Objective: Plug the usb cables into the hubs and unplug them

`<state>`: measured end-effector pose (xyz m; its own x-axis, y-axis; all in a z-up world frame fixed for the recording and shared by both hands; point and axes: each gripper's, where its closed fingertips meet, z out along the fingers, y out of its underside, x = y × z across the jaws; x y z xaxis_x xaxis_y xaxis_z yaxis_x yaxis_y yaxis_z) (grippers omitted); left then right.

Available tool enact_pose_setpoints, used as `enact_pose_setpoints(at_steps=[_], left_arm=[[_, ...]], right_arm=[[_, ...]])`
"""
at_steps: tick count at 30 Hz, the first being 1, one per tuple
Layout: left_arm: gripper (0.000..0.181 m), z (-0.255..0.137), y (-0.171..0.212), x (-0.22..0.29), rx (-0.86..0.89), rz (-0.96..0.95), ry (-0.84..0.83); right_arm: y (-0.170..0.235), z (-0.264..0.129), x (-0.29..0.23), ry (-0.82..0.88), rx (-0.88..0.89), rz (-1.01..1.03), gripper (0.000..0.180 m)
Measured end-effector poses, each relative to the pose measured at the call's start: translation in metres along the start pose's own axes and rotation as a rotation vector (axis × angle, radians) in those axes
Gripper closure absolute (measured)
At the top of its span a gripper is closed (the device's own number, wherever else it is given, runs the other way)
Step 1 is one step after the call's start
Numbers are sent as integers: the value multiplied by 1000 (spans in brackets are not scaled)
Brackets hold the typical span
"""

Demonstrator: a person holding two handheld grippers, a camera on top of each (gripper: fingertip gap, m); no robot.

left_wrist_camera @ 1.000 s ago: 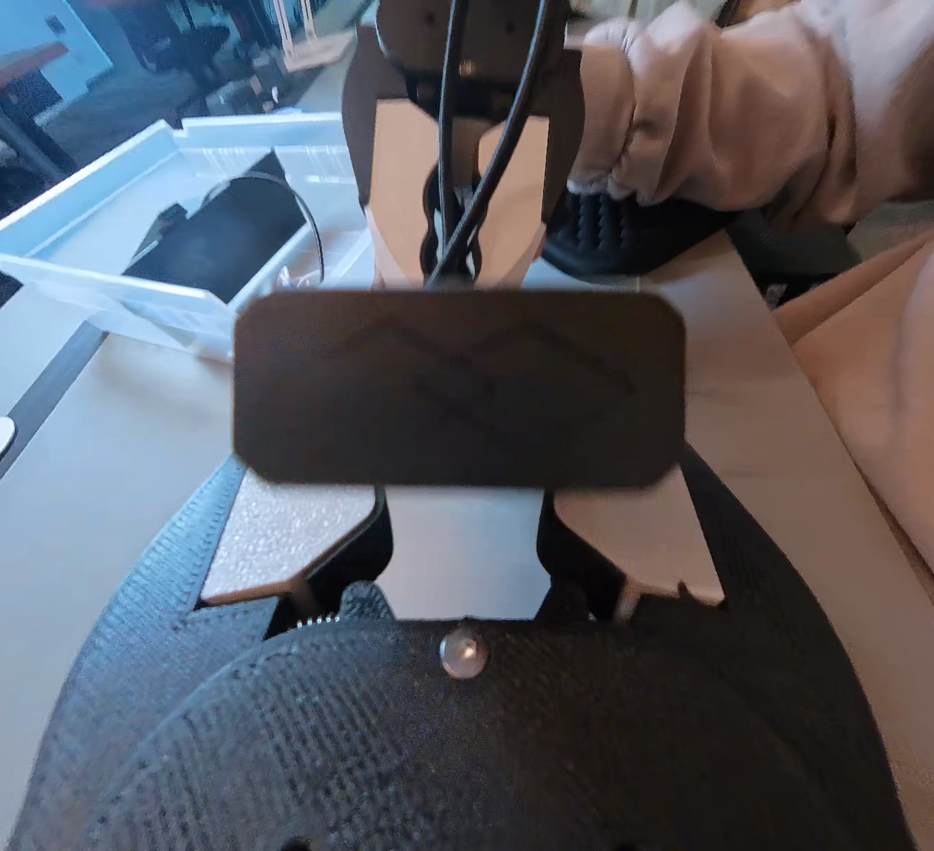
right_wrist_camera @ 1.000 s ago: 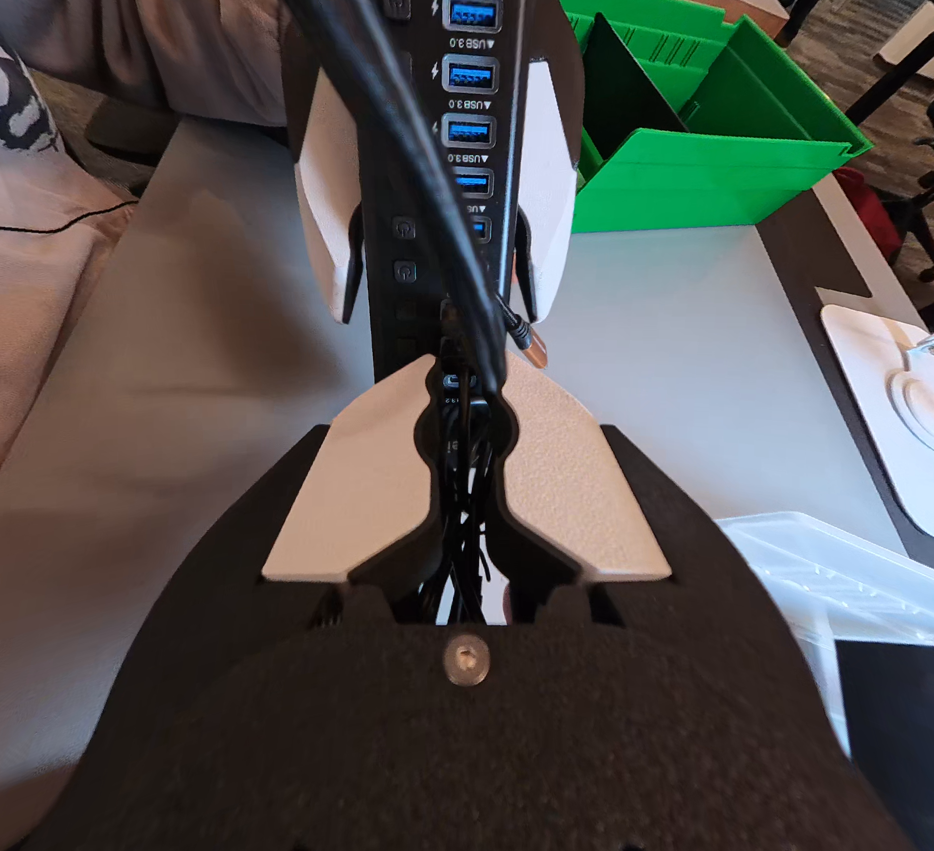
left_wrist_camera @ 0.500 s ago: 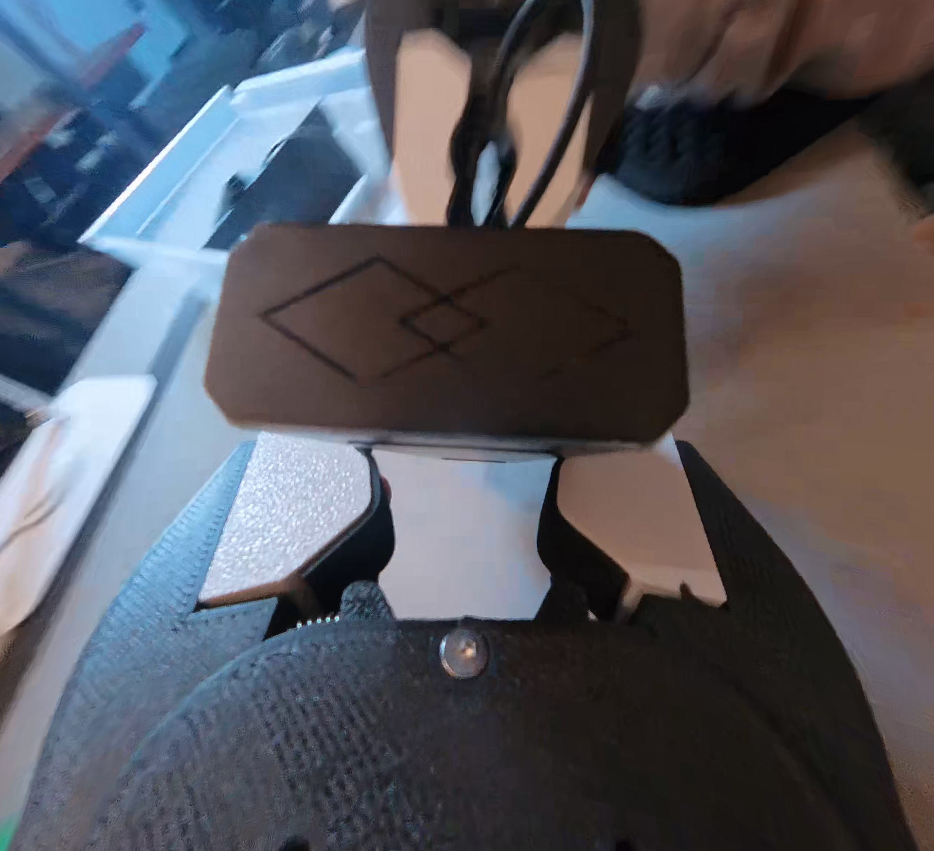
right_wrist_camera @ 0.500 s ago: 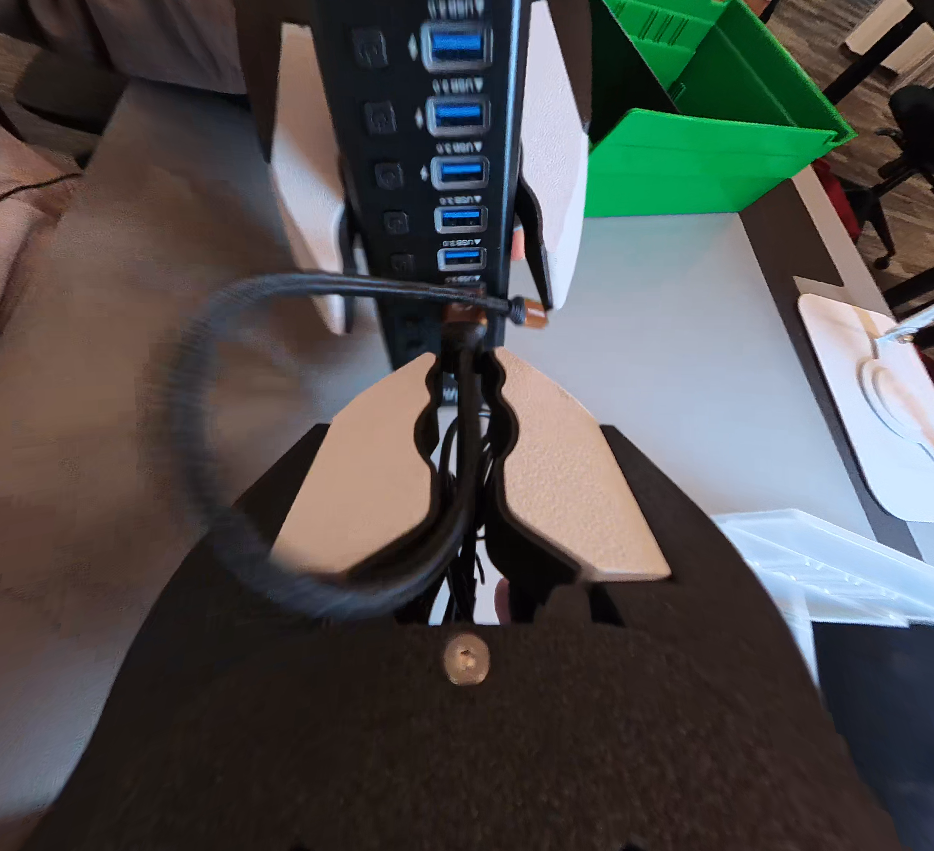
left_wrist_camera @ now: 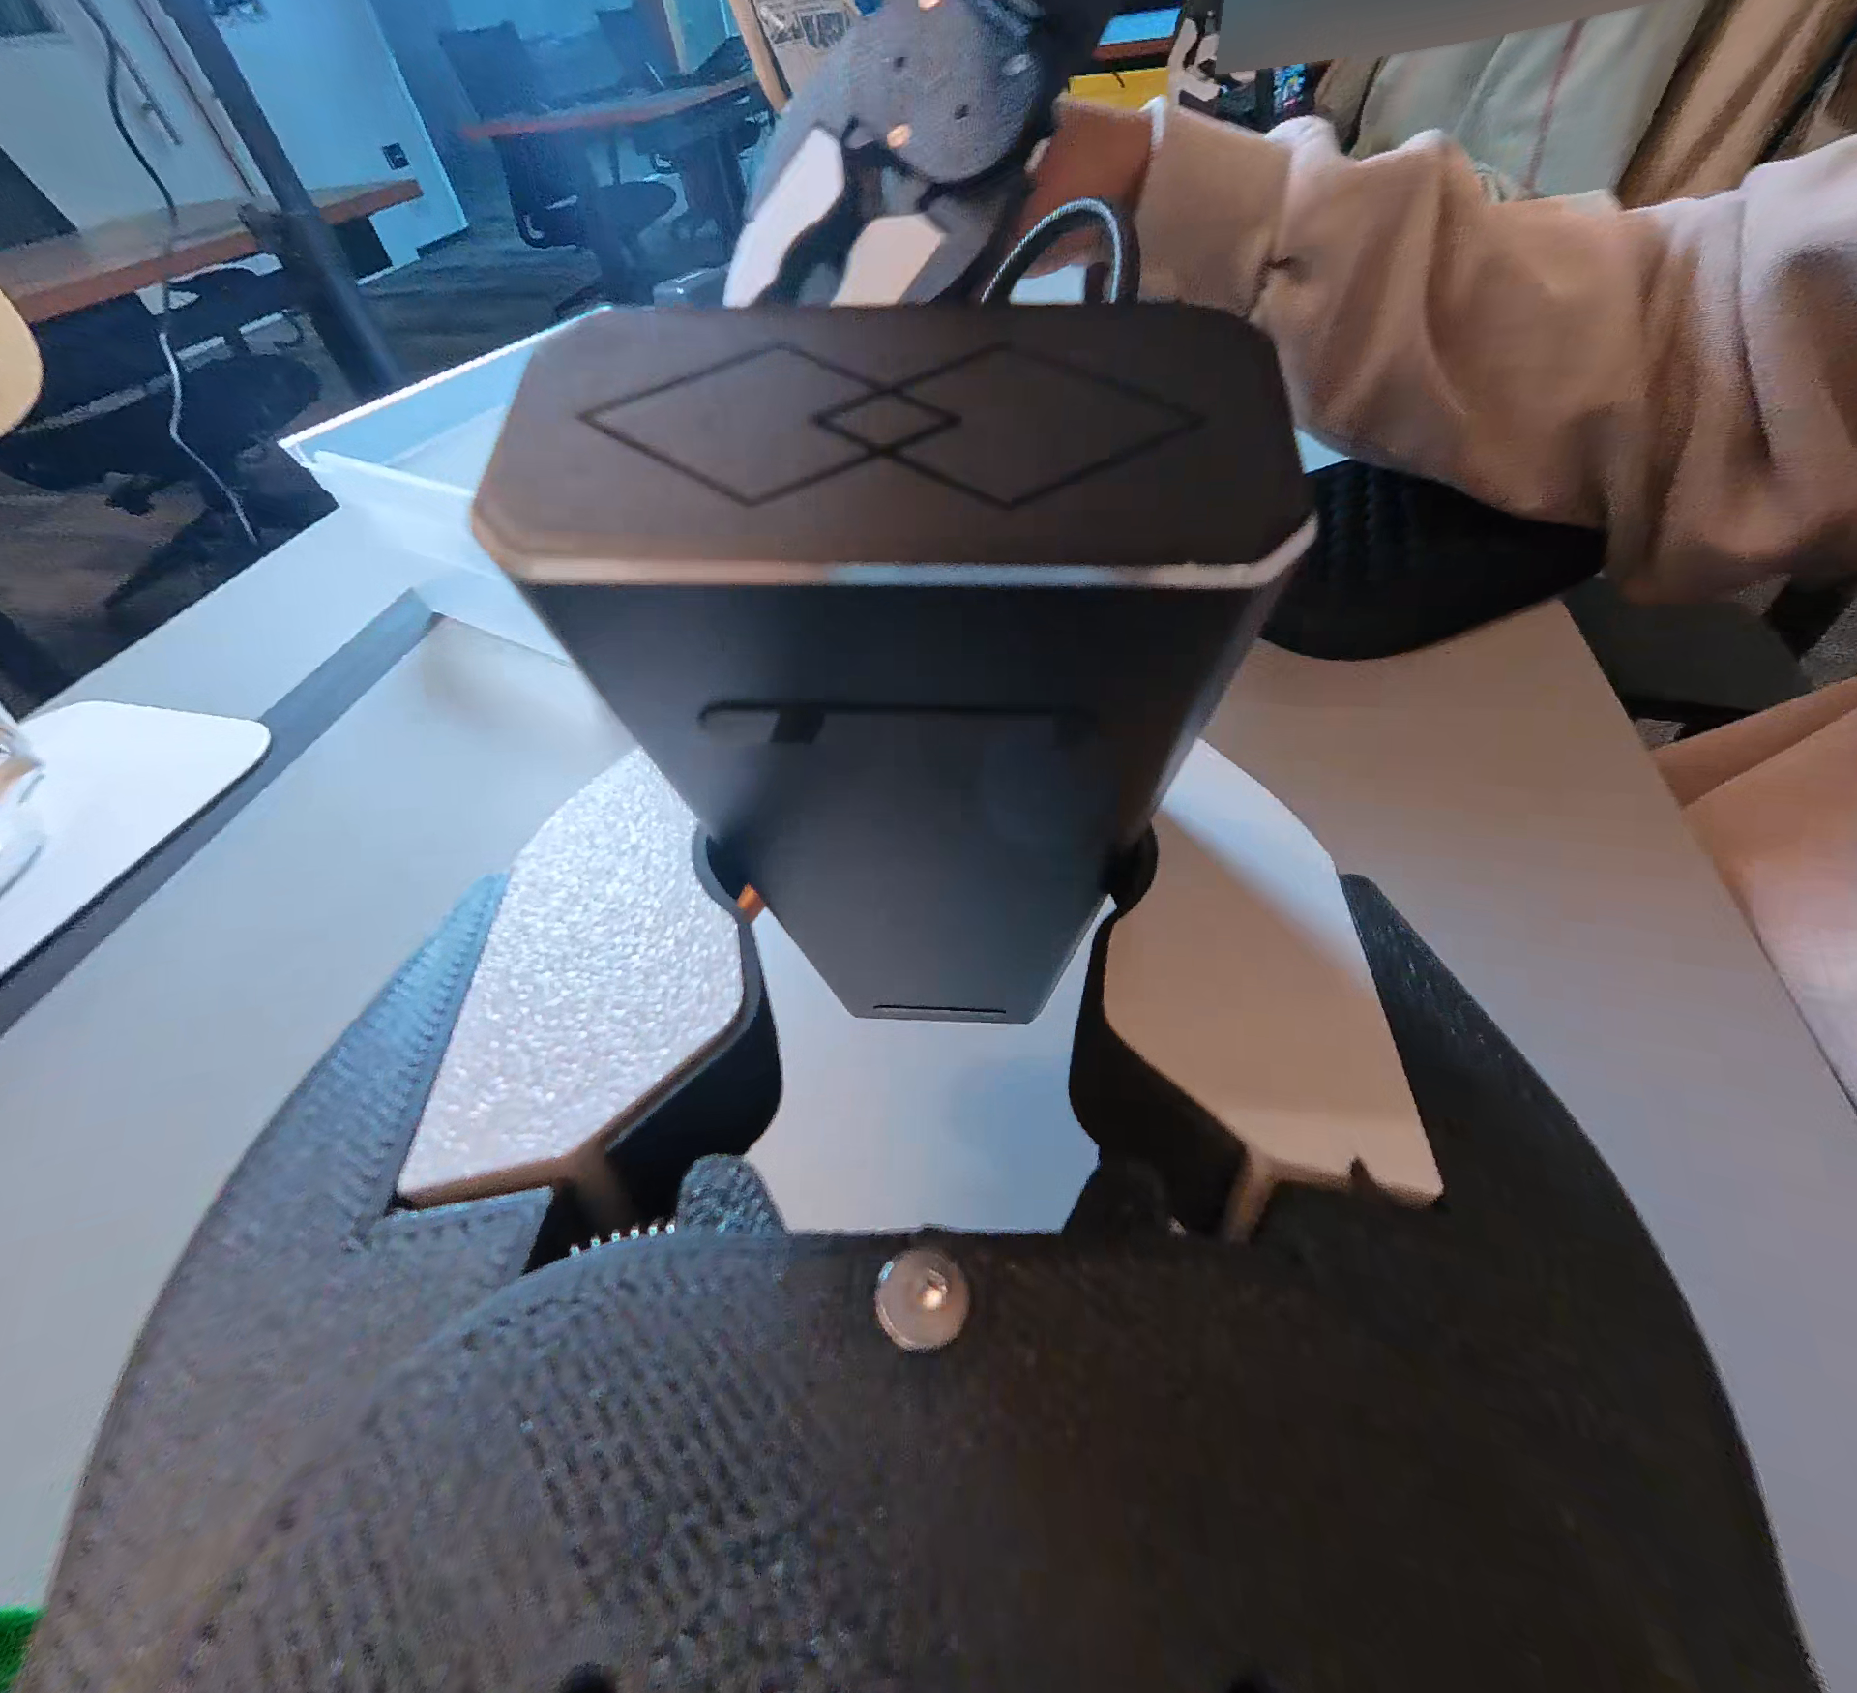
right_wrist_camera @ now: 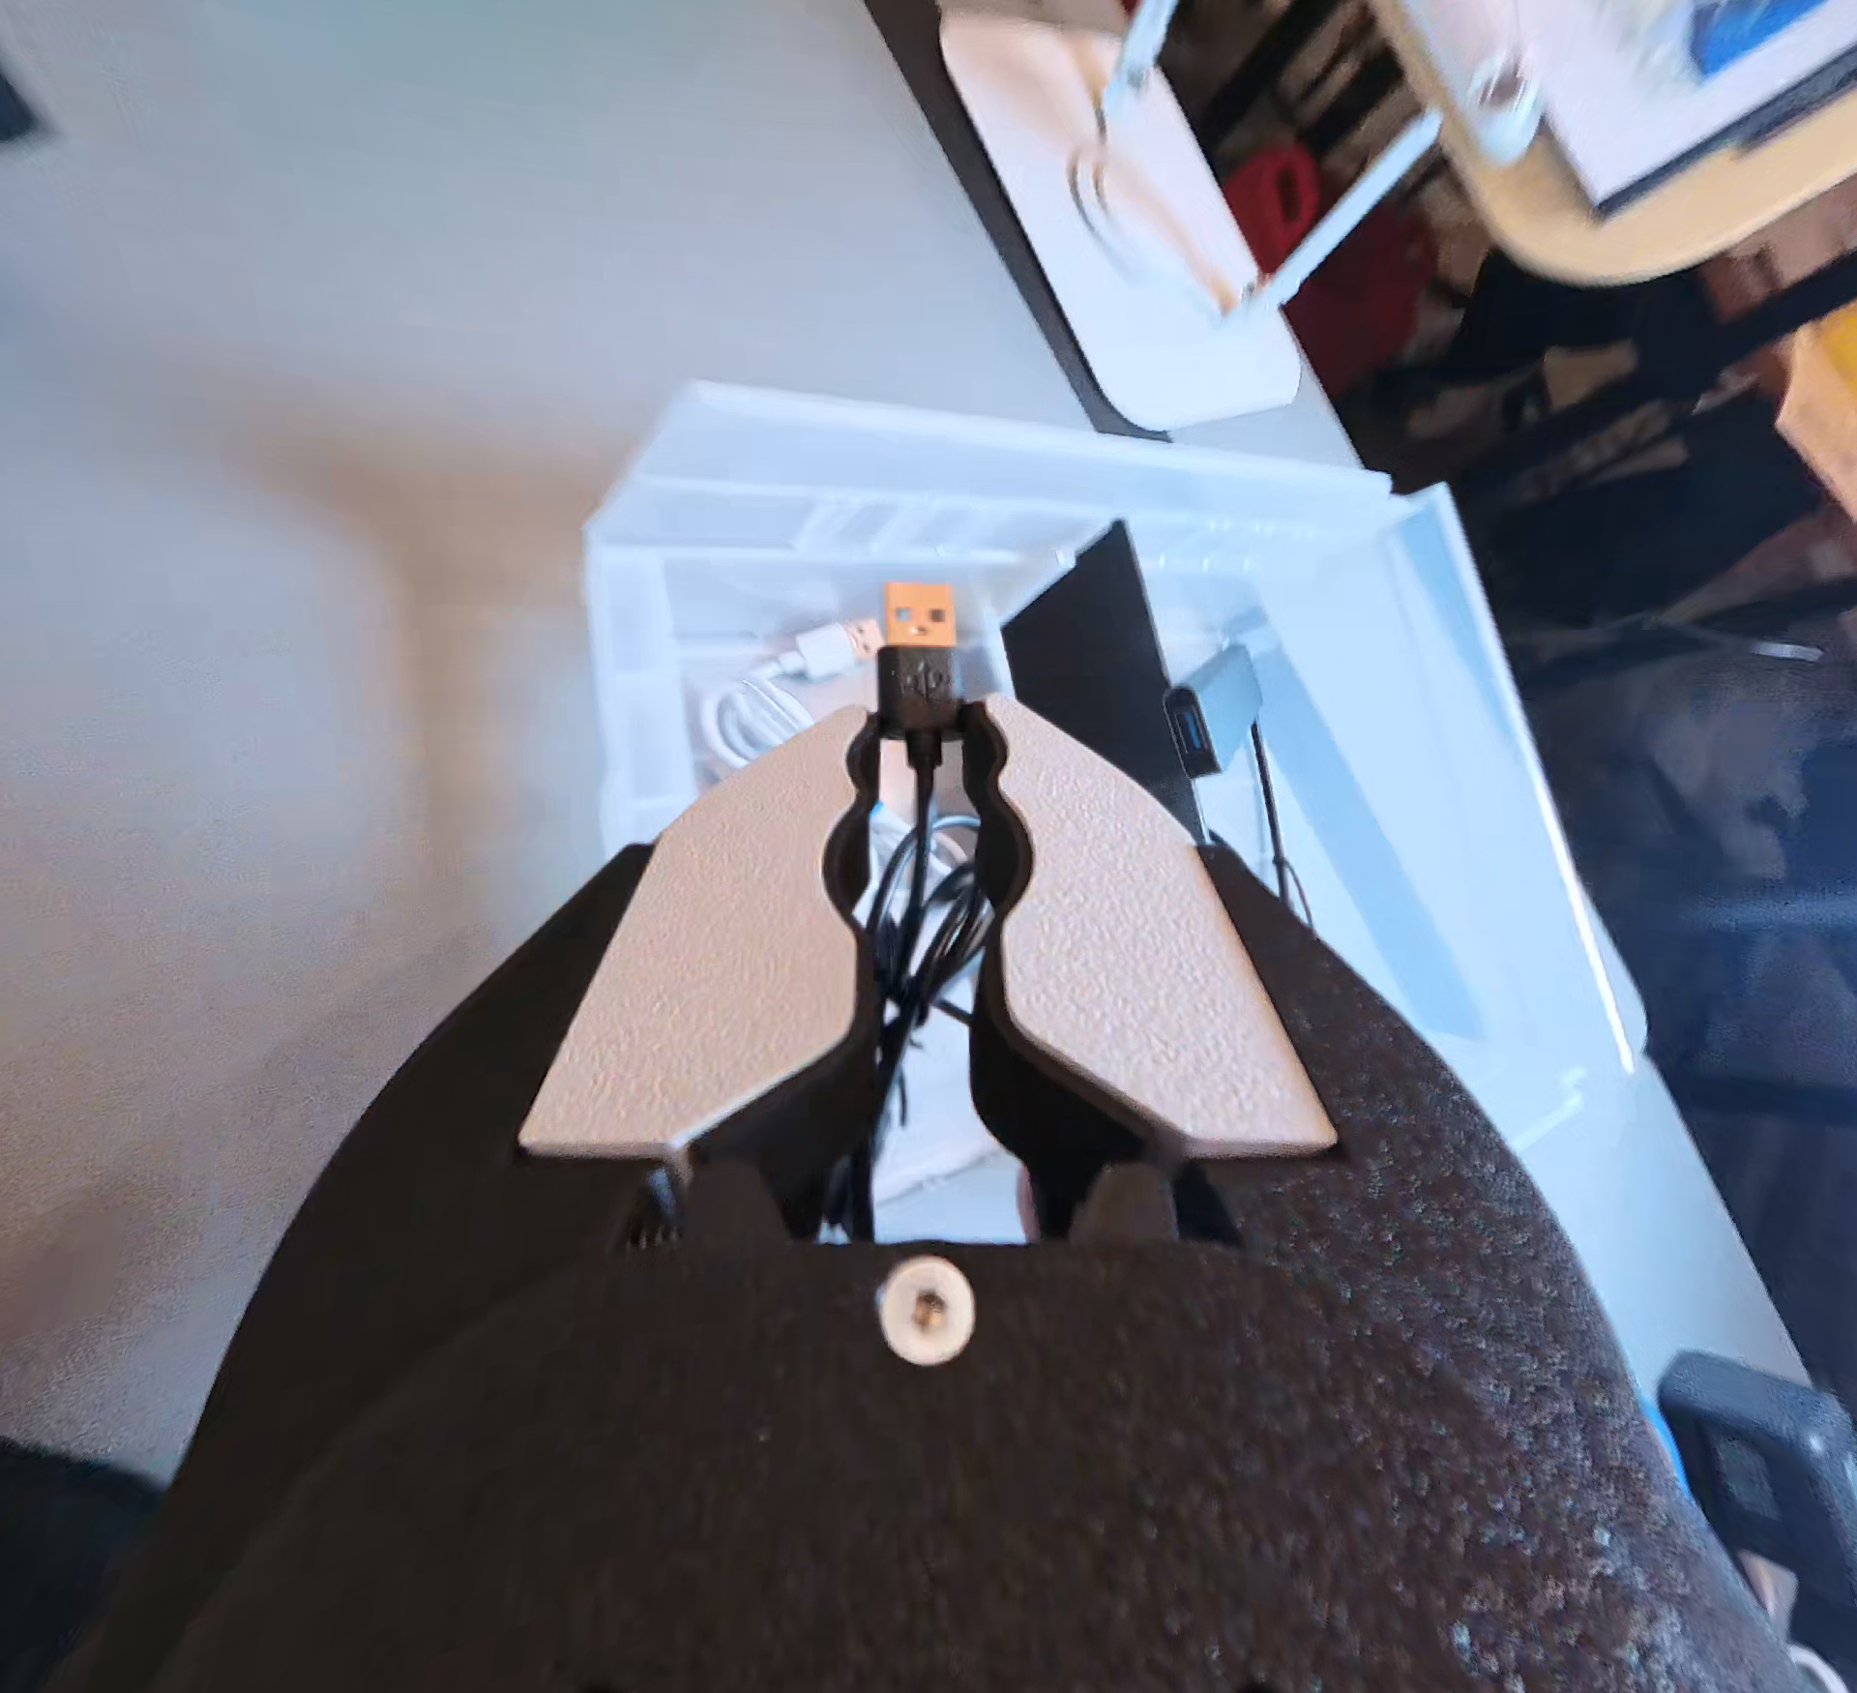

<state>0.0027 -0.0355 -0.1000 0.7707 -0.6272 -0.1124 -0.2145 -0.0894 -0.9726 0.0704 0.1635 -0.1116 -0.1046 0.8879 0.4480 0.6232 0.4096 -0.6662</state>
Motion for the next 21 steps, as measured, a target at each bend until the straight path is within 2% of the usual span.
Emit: enact_pose_setpoints(at_steps=[3, 4, 5, 7, 9, 13, 18, 21], left_arm=[[109, 3, 4, 2, 3, -26, 21], [109, 3, 5, 3, 5, -30, 25], [109, 4, 6, 3, 7, -32, 32], [109, 5, 7, 4, 13, -33, 43], [109, 5, 6, 6, 25, -24, 55], [109, 5, 4, 11, 23, 20, 61], [109, 11, 9, 19, -38, 158, 36], [109, 16, 16, 27, -89, 246, 30]], right_arm=[[9, 23, 21, 47, -34, 30, 144], [7, 24, 25, 61, -27, 42, 132], [0, 22, 27, 75, 14, 54, 129], [-19, 11, 26, 92, 100, 62, 129], [-42, -3, 8, 33, 191, 59, 129], [-78, -29, -23, 54, 256, -101, 129], [-130, -55, -102, -310, 434, -74, 151], [-126, -37, -146, -458, 328, -130, 147]])
